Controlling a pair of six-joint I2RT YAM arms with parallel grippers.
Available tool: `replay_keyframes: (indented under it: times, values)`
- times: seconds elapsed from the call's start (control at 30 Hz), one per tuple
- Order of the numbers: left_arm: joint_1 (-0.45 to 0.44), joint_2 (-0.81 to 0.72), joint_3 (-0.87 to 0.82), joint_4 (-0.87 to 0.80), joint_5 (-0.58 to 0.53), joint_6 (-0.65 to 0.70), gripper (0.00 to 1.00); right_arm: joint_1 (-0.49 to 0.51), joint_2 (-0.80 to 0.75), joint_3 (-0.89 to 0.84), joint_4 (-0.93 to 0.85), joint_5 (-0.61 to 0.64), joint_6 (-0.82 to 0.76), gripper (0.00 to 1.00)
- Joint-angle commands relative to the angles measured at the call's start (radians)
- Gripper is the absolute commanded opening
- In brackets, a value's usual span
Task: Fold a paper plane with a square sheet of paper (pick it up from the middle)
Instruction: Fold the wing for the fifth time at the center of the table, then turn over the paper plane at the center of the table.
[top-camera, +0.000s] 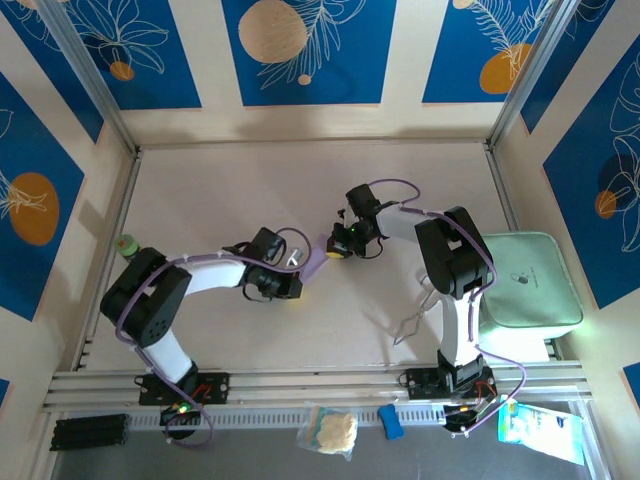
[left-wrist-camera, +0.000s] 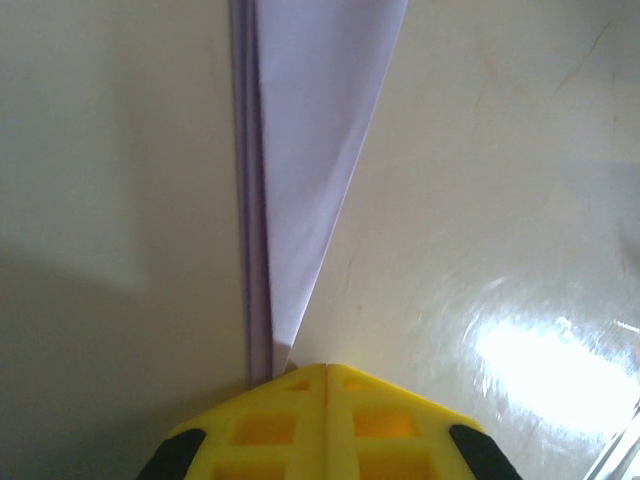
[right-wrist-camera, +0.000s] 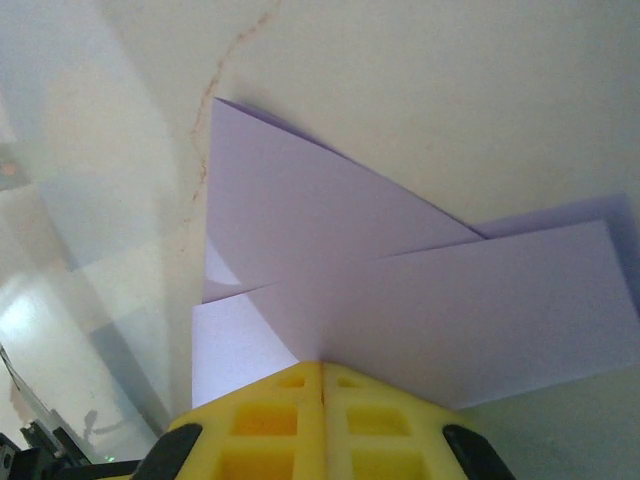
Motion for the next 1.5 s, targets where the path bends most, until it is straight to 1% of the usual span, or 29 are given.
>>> replay_keyframes:
  times: [0.0,0.07,0.13,0.2,0.27,0.3,0.37,0.43,0.47,0.53,0.6,0.73,0.87,0.97,1.13,1.23,1.47]
  values:
    - [0.006,-0.073,-0.010,-0.097,-0.012,0.017,0.04,-0.007,0.015,-0.001,-0.083,0.070,-0.060,0.06]
    - [0.015,-0.126,-0.003,-0.093,-0.028,0.002,0.08,0.002,-0.022,0.013,-0.086,0.053,-0.090,0.08]
    - [0.023,-0.181,0.002,-0.092,-0.069,-0.011,0.15,0.014,-0.067,0.036,-0.106,0.053,-0.117,0.12]
    - [0.037,-0.238,0.002,-0.099,-0.133,-0.029,0.25,0.030,-0.118,0.064,-0.139,0.071,-0.132,0.19]
    - [0.054,-0.286,-0.009,-0.104,-0.202,-0.049,0.32,0.049,-0.161,0.083,-0.173,0.109,-0.128,0.26]
    - [0.065,-0.319,-0.019,-0.108,-0.239,-0.060,0.40,0.058,-0.182,0.088,-0.193,0.144,-0.116,0.29]
    - [0.090,-0.375,-0.042,-0.122,-0.321,-0.084,0.59,0.077,-0.211,0.102,-0.241,0.216,-0.082,0.36]
    - [0.118,-0.432,-0.066,-0.137,-0.393,-0.102,0.75,0.098,-0.226,0.122,-0.309,0.312,-0.037,0.45]
    - [0.137,-0.457,-0.081,-0.141,-0.418,-0.103,0.81,0.113,-0.229,0.135,-0.341,0.363,-0.013,0.48]
    - [0.166,-0.506,-0.104,-0.143,-0.453,-0.099,0.91,0.142,-0.227,0.159,-0.401,0.458,0.036,0.53]
    - [0.188,-0.539,-0.120,-0.144,-0.477,-0.091,0.99,0.168,-0.207,0.188,-0.449,0.526,0.086,0.57]
    - [0.223,-0.577,-0.144,-0.139,-0.496,-0.084,0.99,0.227,-0.125,0.275,-0.524,0.606,0.198,0.60]
    - [0.247,-0.595,-0.176,-0.108,-0.475,-0.086,0.99,0.292,0.003,0.429,-0.652,0.727,0.304,0.61]
    - [0.255,-0.595,-0.189,-0.095,-0.457,-0.086,0.99,0.323,0.076,0.518,-0.712,0.782,0.371,0.61]
    - [0.263,-0.593,-0.204,-0.096,-0.448,-0.075,0.99,0.345,0.185,0.620,-0.771,0.790,0.420,0.61]
    - [0.268,-0.595,-0.208,-0.096,-0.445,-0.071,0.99,0.348,0.240,0.669,-0.822,0.789,0.454,0.59]
    - [0.273,-0.587,-0.216,-0.088,-0.433,-0.070,0.99,0.350,0.263,0.689,-0.869,0.807,0.487,0.52]
